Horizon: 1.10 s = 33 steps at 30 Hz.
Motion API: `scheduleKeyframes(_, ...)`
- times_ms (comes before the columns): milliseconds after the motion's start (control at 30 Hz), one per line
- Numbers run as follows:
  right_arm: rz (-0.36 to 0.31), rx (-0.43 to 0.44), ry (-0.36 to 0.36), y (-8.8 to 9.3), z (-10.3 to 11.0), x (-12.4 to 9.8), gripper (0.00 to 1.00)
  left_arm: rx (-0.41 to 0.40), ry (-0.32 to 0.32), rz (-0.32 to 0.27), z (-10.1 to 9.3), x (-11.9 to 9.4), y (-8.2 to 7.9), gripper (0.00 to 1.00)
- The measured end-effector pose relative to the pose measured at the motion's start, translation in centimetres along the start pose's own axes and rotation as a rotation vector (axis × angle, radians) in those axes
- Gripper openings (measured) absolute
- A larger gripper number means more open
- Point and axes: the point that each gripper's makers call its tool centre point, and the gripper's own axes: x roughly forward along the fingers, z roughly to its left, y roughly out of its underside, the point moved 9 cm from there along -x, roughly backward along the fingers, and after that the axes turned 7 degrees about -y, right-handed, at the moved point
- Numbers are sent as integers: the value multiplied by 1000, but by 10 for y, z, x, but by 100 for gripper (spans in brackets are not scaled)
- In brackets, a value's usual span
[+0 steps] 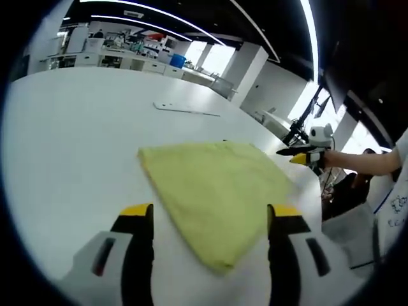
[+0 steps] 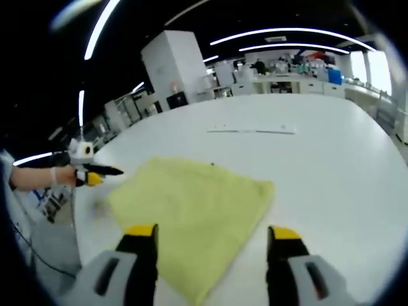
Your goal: Fold the garment on the visible template until the final outline fits inside the template.
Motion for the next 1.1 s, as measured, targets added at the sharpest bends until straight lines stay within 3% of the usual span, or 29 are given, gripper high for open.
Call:
scheduleKeyframes(500,-25,24,25,24,10,-33,64,29,-11,35,-6,-25,22,67)
scheduleKeyframes(767,9,12,18,41,21,-48,61,31,-43,40,-8,-36,37,64)
scheduleKeyframes(1100,65,-2,2,56,29,-45,51,38,-53,54,-16,-43,49,52)
